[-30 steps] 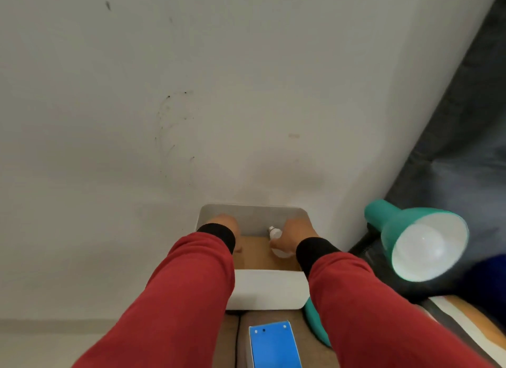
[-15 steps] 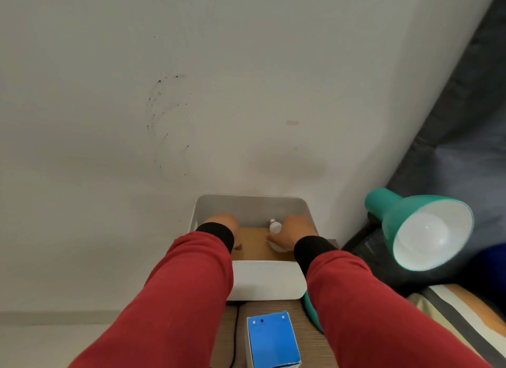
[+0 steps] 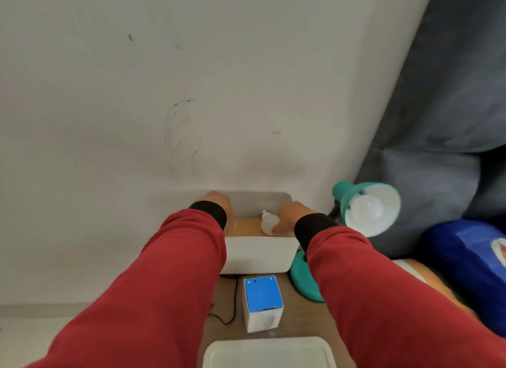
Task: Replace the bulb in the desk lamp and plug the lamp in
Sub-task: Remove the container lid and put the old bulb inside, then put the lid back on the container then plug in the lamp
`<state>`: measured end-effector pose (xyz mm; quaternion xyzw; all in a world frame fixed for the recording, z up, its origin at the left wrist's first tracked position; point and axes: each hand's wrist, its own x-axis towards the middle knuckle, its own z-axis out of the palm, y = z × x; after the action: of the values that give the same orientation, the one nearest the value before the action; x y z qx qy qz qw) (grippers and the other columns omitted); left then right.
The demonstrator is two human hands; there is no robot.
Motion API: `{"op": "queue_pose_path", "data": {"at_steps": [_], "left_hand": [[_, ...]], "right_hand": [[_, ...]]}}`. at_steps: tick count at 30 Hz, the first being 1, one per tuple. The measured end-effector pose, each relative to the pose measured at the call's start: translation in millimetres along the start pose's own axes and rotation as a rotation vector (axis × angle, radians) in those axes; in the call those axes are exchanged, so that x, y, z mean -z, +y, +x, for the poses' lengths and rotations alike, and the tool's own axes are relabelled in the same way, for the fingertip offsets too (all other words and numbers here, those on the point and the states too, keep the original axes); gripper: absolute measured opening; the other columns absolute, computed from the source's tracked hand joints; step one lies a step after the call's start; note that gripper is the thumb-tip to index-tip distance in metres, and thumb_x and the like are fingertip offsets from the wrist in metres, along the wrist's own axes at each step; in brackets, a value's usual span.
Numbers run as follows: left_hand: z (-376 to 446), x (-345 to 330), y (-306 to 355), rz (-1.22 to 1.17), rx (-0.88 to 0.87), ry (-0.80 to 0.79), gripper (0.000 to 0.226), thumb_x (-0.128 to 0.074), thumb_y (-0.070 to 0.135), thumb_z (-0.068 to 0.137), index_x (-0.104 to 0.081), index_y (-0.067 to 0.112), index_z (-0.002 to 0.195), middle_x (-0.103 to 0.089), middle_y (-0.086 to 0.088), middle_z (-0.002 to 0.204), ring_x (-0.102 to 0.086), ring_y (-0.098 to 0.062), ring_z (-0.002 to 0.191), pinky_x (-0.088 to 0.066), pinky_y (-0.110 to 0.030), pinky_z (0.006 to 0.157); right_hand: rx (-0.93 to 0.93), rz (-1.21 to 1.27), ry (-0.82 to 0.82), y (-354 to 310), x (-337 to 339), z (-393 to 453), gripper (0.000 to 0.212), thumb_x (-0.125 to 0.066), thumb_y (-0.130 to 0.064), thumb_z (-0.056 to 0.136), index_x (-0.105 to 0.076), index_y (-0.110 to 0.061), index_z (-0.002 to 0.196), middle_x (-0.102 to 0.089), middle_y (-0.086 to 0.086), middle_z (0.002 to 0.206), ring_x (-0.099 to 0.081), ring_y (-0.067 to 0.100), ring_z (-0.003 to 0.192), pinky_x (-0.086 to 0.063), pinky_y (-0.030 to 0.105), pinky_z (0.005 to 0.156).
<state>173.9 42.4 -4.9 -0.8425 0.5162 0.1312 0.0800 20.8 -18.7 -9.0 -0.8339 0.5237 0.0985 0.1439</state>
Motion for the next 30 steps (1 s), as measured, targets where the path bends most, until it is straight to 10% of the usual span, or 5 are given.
{"op": "queue_pose_path", "data": {"at_steps": [17,30], "left_hand": [[-174,-116,-8,-0.043,0.017,-0.108,0.058,-0.060,0.049,0.083,-0.058,0.008,0.124,-0.059,-0.009,0.126,-0.057,-0.026,0.114,-0.047,-0.031,0.090],[-214,-229,12,-0.197,0.073,-0.260,0.106,-0.061,0.061,0.078,-0.004,0.011,0.152,-0.017,-0.018,0.156,-0.023,-0.033,0.143,-0.029,-0.038,0.114]], "right_hand": [[-0.016,-0.063,-0.009,56,-84,-158,0.053,-0.058,-0.038,0.087,-0.054,-0.005,0.128,-0.056,0.015,0.132,-0.056,0.032,0.118,-0.046,0.037,0.097],[-0.112,0.140,-0.269,90,-196,-216,0.076,-0.061,-0.037,0.090,-0.021,-0.016,0.151,-0.023,0.006,0.158,-0.026,0.025,0.144,-0.023,0.035,0.116]]}}
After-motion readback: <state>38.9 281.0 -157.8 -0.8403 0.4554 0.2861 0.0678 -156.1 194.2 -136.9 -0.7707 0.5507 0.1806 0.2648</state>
